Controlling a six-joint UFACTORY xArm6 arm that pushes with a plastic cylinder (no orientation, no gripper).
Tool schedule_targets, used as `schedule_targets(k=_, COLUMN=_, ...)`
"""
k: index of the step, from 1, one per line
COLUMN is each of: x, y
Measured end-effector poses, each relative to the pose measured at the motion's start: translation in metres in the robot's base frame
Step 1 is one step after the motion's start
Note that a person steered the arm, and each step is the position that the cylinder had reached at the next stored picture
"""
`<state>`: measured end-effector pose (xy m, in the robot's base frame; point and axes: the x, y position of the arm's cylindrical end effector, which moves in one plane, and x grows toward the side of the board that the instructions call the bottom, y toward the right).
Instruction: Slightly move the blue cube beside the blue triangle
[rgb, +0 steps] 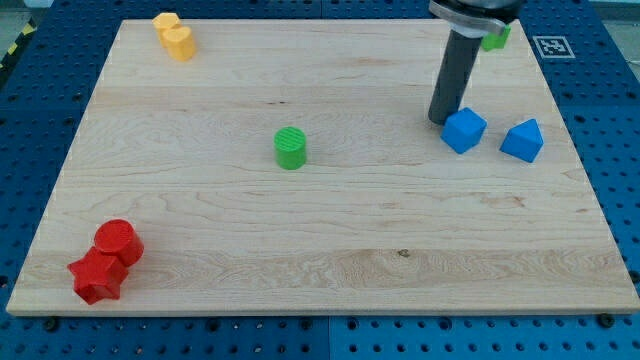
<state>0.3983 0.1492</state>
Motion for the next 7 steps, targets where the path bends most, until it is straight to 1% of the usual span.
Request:
schedule_targets(k=2, x=0.007, y=0.000)
schedule_targets(k=3, x=0.008, y=-0.023)
schedule_targets(k=4, x=0.022, y=-0.027)
schedule_targets(k=5, x=0.038, y=-0.026)
schedule_targets(k=7, x=0.041, y=0.001)
